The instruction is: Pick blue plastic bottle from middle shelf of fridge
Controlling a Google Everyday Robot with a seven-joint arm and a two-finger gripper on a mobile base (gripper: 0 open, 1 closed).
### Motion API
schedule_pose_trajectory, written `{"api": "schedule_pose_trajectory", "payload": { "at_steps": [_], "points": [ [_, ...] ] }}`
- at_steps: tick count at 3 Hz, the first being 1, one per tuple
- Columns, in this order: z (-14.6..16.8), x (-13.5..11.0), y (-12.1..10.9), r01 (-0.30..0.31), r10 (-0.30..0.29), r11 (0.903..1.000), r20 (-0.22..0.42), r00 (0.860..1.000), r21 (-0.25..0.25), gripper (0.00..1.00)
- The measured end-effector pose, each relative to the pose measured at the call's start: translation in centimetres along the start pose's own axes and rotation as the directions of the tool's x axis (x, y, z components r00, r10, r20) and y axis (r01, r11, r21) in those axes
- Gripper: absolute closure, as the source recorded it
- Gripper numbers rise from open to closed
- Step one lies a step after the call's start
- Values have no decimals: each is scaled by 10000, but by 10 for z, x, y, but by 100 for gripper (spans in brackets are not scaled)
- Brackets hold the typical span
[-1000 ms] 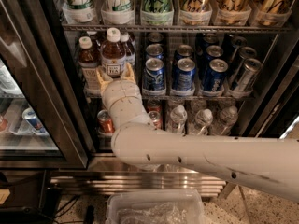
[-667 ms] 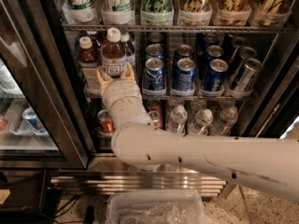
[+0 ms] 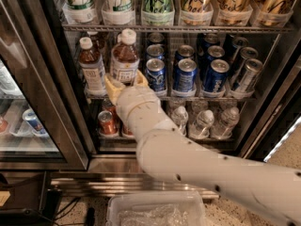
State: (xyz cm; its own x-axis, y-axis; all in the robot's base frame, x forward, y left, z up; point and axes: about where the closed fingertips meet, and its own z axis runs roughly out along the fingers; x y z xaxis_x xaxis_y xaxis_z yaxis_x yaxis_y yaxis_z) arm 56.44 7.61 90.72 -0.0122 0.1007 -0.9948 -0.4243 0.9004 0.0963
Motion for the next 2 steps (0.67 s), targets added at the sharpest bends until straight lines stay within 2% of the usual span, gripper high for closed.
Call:
{"api": "schedule_pose_trajectory", "payload": {
  "at_steps": [1, 2],
  "points": [
    [-26, -23, -17, -679, 674, 9972, -165, 9976, -315, 100],
    [-40, -13, -27, -763, 734, 9963, -696, 9949, -405, 100]
  ]
}}
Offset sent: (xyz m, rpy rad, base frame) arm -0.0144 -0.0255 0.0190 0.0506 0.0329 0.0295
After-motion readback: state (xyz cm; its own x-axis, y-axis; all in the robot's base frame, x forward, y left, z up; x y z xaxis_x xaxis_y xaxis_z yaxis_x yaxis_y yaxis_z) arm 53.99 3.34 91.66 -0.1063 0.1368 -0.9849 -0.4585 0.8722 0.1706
